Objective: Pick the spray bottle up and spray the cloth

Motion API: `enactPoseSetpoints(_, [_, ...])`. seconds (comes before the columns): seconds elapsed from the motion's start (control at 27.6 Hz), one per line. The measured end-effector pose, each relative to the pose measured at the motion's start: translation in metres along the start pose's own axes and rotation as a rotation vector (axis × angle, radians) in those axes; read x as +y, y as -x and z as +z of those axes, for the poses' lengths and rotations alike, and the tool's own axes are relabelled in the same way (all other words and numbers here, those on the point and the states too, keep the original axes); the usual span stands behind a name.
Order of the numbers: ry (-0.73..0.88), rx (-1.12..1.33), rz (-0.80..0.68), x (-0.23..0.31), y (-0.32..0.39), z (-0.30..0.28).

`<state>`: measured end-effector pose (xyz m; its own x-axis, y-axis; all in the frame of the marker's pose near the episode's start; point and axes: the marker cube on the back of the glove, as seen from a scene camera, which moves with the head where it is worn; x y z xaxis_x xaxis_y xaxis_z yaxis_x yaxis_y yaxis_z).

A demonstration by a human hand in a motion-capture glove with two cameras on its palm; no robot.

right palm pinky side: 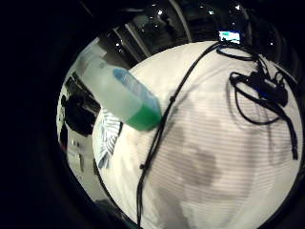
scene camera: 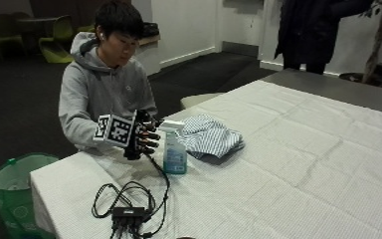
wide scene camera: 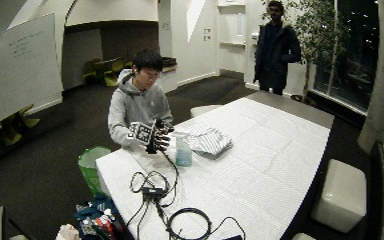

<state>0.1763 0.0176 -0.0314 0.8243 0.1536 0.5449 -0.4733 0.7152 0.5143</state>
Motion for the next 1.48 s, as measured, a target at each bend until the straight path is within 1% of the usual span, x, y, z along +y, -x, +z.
enactPoseSetpoints(0.22, [-0.036, -0.13, 0.069, -0.023, -0.005, 0.019])
enactPoseSetpoints(0.54, [-0.126, -0.409, 0.204, -0.046, -0.003, 0.047])
enactPoseSetpoints(0.83, [-0.158, -0.414, 0.25, -0.063, 0.003, 0.06])
enactPoseSetpoints(0.98, [-0.158, -0.454, 0.276, -0.074, 0.006, 0.067])
enactPoseSetpoints(1.09, [-0.125, -0.475, 0.274, -0.081, 0.012, 0.076])
enactPoseSetpoints(1.19, [-0.044, -0.428, 0.245, -0.087, 0.024, 0.085])
enactPoseSetpoints(1.34, [0.131, -0.28, 0.161, -0.101, 0.057, 0.09])
enactPoseSetpoints(1.48, [0.267, -0.061, 0.037, -0.109, 0.099, 0.094])
